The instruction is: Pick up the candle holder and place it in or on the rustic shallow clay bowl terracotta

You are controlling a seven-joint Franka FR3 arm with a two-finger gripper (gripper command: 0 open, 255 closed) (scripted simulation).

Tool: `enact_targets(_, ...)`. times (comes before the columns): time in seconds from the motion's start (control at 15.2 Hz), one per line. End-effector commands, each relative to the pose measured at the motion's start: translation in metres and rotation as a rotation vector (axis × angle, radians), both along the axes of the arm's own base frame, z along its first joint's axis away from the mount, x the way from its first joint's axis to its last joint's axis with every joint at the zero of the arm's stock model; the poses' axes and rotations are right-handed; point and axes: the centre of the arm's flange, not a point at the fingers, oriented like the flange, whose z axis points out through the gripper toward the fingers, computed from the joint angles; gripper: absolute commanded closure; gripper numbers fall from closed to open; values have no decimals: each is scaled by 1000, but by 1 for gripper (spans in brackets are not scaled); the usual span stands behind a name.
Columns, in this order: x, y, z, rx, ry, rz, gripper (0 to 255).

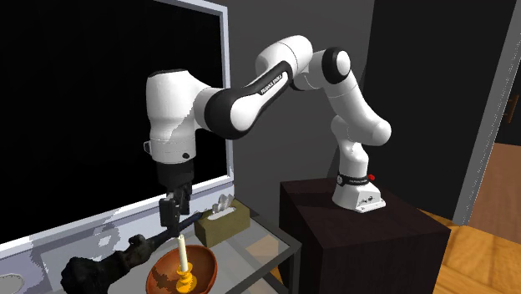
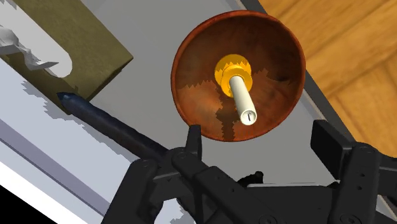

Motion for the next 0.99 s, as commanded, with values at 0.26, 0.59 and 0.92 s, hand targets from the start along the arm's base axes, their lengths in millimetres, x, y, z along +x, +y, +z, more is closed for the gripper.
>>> enact_targets(0.26, -1, 0, 26, 0, 0, 0, 0)
enact_targets(0.59, -2, 0, 50, 0, 0, 0, 0)
enact_targets(0.92, -2, 0, 50, 0, 0, 0, 0)
